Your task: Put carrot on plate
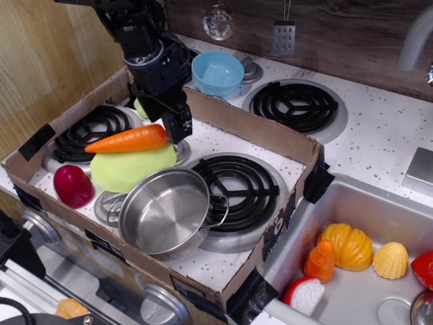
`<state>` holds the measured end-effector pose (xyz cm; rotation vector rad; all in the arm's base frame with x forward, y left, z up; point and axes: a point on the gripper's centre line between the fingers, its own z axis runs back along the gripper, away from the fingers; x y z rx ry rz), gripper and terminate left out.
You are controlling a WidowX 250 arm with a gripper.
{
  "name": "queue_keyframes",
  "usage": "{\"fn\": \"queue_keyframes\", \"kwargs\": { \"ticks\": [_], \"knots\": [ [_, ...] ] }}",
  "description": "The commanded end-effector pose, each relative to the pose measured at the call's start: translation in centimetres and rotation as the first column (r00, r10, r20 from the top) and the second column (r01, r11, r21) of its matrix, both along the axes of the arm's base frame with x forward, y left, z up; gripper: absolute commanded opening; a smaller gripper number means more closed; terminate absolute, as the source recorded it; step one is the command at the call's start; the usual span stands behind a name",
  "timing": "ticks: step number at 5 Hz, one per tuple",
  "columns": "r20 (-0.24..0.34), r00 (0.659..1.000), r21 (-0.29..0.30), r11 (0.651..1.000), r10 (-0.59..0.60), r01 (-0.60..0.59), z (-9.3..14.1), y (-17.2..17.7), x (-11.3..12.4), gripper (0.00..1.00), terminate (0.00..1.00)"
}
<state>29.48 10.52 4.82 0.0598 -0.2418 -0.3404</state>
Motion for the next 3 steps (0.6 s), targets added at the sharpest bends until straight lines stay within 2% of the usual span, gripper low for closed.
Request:
{"fn": "queue_keyframes", "kwargs": {
  "ticks": [1, 2, 3],
  "knots": [
    [0.117, 0.993, 0.273, 0.962, -0.027, -0.006, 8.2, -0.1, 0.3, 1.0, 0.0],
    [0.122, 0.992, 0.334, 0.941, 0.012, -0.053, 10.6, -1.0, -0.6, 1.0, 0.0],
    [0.109, 0.993, 0.331, 0.941, 0.042, -0.076, 11.7, -2.2, -1.1, 1.0, 0.0]
  ]
}}
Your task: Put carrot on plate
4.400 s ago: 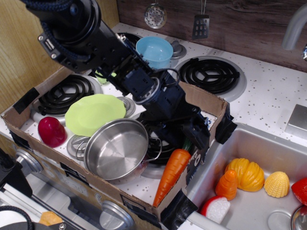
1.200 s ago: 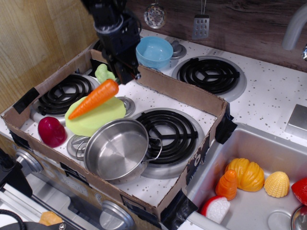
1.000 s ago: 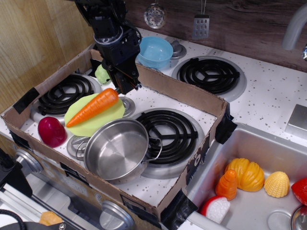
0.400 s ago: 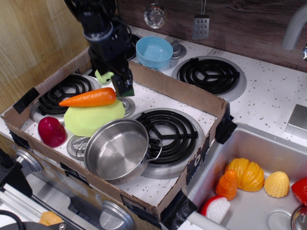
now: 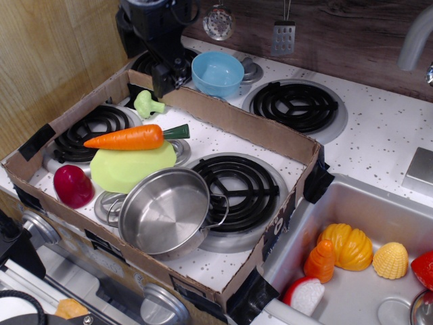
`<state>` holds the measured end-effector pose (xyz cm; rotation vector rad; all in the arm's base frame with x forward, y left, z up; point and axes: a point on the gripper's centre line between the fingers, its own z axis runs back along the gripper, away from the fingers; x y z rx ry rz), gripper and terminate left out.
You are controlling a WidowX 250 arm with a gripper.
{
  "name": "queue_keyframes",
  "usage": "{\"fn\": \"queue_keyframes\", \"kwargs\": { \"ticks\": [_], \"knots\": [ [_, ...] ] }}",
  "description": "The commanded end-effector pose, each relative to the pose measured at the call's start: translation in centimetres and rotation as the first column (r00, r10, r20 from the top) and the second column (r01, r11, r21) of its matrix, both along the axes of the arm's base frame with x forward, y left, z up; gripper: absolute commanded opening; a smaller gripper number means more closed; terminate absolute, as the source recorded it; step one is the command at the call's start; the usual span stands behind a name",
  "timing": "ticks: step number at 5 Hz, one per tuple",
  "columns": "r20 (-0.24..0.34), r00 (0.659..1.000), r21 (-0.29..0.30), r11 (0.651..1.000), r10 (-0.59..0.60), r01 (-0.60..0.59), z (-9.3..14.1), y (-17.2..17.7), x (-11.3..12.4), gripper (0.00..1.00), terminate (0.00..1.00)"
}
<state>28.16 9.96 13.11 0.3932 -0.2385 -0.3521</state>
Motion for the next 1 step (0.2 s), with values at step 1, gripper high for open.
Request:
{"fn": "queue_keyframes", "kwargs": {
  "ticks": [1],
  "knots": [
    [0.051, 0.998, 0.015, 0.999, 0.028, -0.029, 3.44, -1.68, 0.22, 1.0, 1.0]
  ]
}}
